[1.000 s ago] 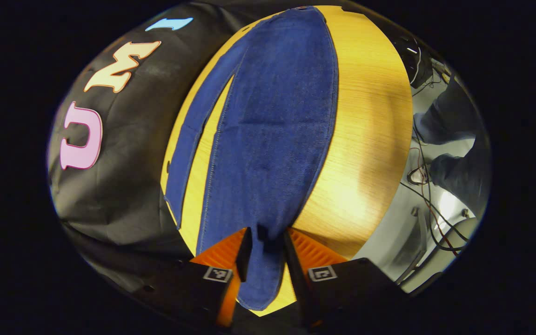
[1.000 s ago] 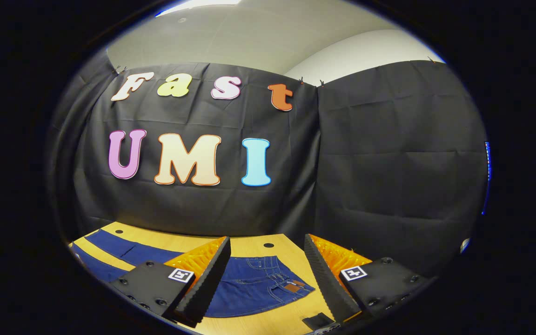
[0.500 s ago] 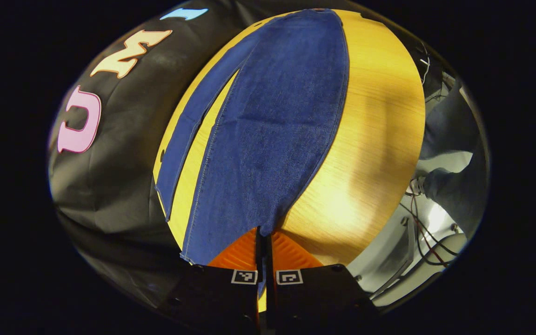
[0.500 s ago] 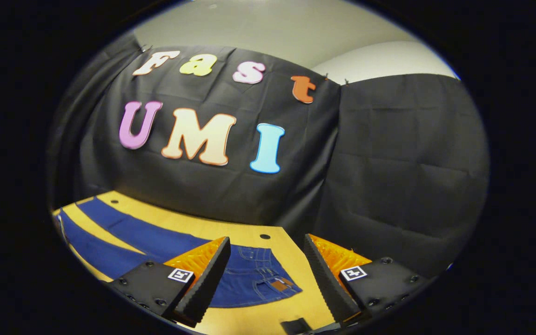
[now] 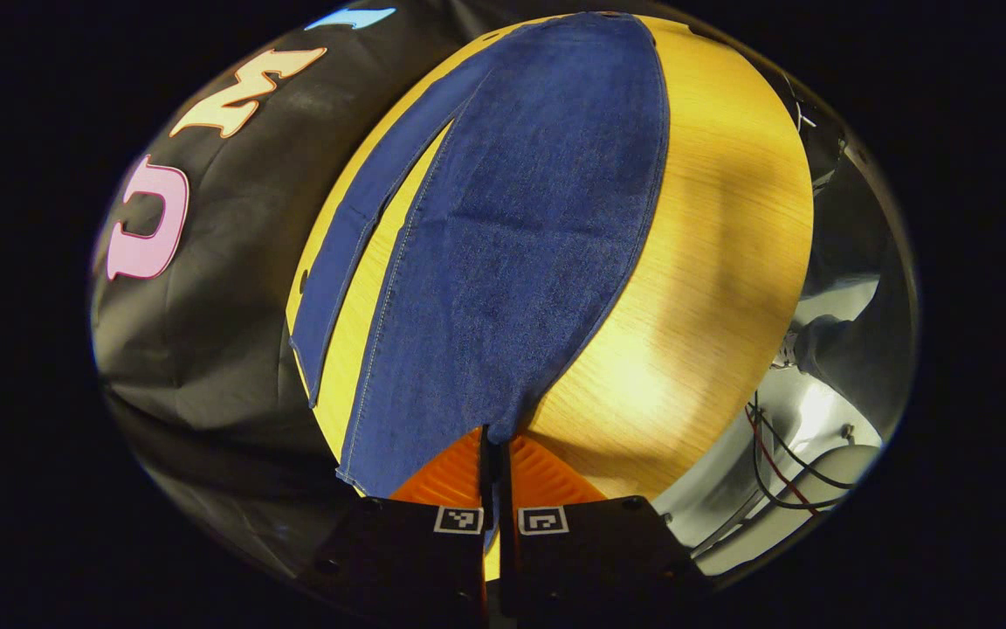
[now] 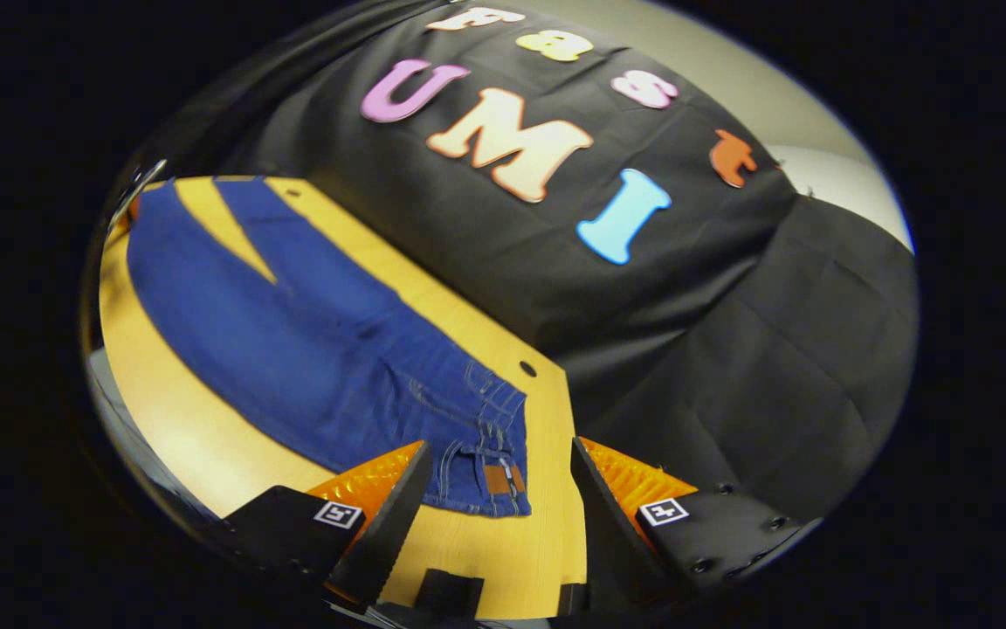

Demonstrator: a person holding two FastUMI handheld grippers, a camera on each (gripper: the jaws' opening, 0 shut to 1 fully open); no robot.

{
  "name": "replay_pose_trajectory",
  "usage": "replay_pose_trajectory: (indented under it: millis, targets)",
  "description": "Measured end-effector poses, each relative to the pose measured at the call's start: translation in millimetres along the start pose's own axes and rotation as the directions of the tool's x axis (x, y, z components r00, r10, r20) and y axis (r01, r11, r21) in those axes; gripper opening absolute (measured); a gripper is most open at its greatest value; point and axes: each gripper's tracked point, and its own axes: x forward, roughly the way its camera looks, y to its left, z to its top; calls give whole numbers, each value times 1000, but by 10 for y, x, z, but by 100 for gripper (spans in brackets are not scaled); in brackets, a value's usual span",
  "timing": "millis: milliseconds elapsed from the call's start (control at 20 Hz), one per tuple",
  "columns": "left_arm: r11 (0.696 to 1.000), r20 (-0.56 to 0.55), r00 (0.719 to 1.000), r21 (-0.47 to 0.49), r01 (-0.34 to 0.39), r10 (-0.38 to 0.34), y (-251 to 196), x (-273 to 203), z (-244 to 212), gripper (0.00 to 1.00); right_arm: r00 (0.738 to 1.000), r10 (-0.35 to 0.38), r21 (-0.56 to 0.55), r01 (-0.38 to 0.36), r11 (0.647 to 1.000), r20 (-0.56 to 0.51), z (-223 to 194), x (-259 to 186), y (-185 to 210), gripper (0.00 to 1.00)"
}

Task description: Grasp the waist and the cuffs of the jeans and fold them to make the two legs overlap; first hold the waist and fold one-third of the jeans toward the cuffs, then hold the cuffs and fold the remaining one-third in the same direction to finish folding.

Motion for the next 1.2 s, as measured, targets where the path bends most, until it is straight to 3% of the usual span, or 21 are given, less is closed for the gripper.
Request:
replay_pose_trajectory:
  millis: [250,700,900,1100,1200]
  targets:
    - [1000,-22,1000,-19,-7,6,12,0,17,0,986,134,-135,-147,980,-100,-456,290,407,99]
    - [999,-51,999,-42,-20,18,19,8,9,0,945,265,-328,-317,890,-192,-744,621,803,99]
    - [999,-63,998,-33,-29,27,30,12,4,0,945,258,-374,-317,872,-198,-732,803,825,88]
    - [999,-70,997,-43,-29,26,26,20,8,0,936,275,-376,-342,861,-222,-753,1001,908,67]
    - [998,-70,997,-50,-33,30,34,22,3,0,923,292,-376,-371,849,-250,-784,977,1002,35]
